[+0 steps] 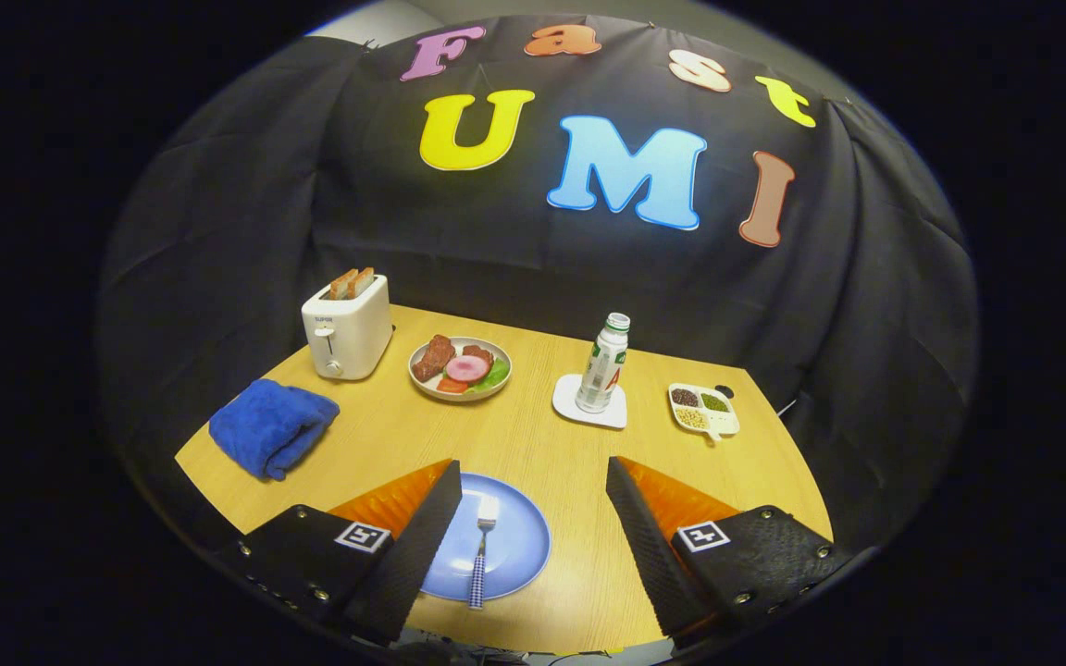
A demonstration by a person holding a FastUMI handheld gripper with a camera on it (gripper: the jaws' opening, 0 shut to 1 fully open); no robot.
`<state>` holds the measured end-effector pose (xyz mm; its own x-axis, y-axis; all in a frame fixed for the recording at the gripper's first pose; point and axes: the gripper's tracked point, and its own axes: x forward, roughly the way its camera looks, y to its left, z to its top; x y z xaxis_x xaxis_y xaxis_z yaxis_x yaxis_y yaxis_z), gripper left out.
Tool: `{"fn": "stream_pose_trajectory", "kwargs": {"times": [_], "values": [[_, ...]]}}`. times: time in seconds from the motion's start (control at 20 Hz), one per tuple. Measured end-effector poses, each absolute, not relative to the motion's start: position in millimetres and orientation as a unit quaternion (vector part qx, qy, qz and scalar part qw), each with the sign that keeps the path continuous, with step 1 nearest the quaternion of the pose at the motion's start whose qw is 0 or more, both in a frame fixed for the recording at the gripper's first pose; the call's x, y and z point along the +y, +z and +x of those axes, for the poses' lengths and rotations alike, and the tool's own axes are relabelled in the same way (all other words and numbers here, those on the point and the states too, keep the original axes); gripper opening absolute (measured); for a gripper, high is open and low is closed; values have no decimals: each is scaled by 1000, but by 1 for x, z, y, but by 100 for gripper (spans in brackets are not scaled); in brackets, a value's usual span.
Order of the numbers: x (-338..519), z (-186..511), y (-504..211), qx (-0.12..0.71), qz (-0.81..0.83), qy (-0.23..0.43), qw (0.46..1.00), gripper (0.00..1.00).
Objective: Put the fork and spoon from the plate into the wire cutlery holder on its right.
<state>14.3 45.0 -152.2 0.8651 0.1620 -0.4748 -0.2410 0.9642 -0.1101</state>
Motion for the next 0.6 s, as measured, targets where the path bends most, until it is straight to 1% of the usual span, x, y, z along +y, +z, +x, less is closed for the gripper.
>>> {"fn": "stream_pose_trajectory", "kwargs": {"times": [0.2,0.4,0.6], "values": [[49,16,-179,283,-97,114,947,97],[49,24,-218,361,-121,131,916,97],[47,21,-222,409,-127,137,893,97]]}}
